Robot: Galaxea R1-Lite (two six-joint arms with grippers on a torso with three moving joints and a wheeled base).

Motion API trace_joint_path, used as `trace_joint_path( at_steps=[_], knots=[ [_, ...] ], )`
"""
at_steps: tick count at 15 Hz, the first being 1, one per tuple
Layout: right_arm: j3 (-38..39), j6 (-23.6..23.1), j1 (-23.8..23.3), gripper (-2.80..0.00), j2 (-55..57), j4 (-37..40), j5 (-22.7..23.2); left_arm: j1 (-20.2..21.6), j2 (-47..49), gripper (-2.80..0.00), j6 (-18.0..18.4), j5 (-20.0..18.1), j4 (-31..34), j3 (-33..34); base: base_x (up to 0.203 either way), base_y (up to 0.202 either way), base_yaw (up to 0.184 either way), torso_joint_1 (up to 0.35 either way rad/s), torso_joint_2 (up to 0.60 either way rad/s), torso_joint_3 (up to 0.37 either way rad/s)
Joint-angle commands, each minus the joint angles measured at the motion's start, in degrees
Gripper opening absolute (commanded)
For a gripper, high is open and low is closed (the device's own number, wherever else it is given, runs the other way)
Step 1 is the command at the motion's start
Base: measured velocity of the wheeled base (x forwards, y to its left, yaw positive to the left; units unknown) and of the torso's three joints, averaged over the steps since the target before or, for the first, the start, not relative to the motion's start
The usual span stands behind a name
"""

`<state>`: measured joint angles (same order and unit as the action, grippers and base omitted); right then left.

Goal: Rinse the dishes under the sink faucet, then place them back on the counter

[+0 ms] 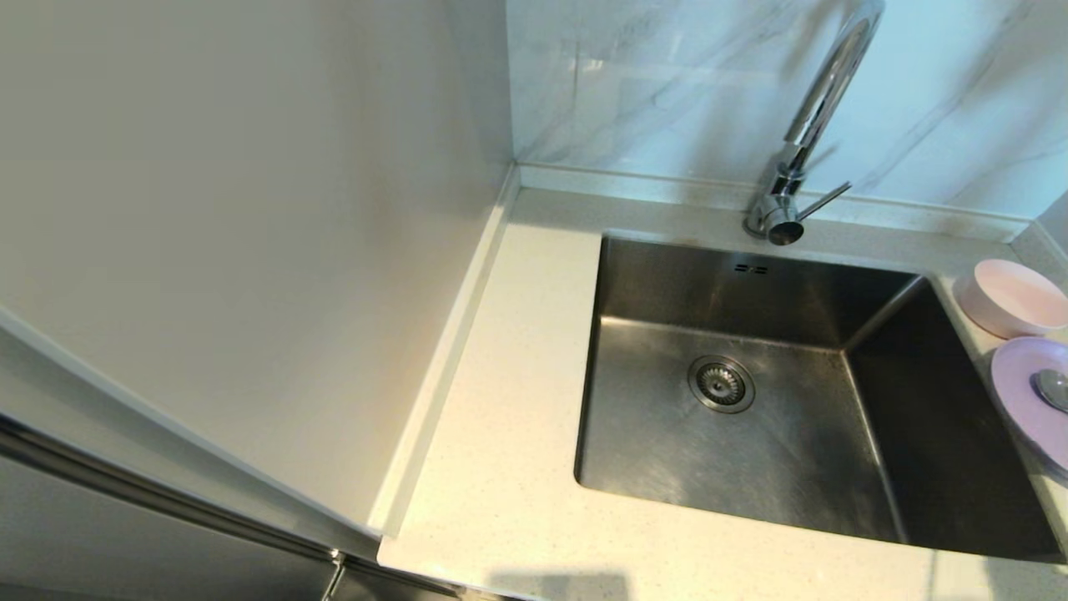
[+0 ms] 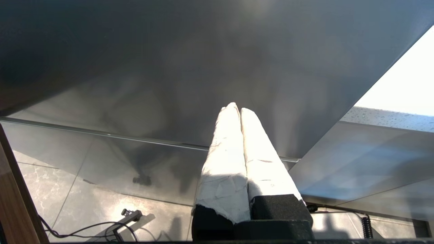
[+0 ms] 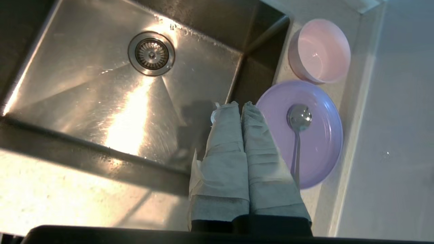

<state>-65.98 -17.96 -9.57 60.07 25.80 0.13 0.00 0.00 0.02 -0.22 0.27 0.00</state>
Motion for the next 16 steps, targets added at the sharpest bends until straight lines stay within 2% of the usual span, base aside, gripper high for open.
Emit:
trace_joint_path(
  at_steps=[1,5,10,12,16],
  knots=[
    [4.8,1.4,3.0,-2.80,-9.8,0.0,-1.0,0.0,0.0,-2.80,0.0,0.0,0.0,0.0,0.000,0.000,0.000,0.000,0.00,0.000],
    [19.0,4.1,9.5,-2.80,-25.9,-1.3,-1.2,0.0,0.0,-2.80,0.0,0.0,0.0,0.0,0.000,0.000,0.000,0.000,0.00,0.000],
    [32.5,3.4,16.1,-2.80,-42.4,-2.4,-1.1,0.0,0.0,-2.80,0.0,0.0,0.0,0.0,0.000,0.000,0.000,0.000,0.00,0.000],
    [35.5,3.6,17.9,-2.80,-44.3,-4.1,-1.1,0.0,0.0,-2.80,0.0,0.0,0.0,0.0,0.000,0.000,0.000,0.000,0.00,0.000],
    [42.2,3.8,18.3,-2.80,-44.3,-12.3,-1.1,0.0,0.0,-2.80,0.0,0.0,0.0,0.0,0.000,0.000,0.000,0.000,0.00,0.000]
  ],
)
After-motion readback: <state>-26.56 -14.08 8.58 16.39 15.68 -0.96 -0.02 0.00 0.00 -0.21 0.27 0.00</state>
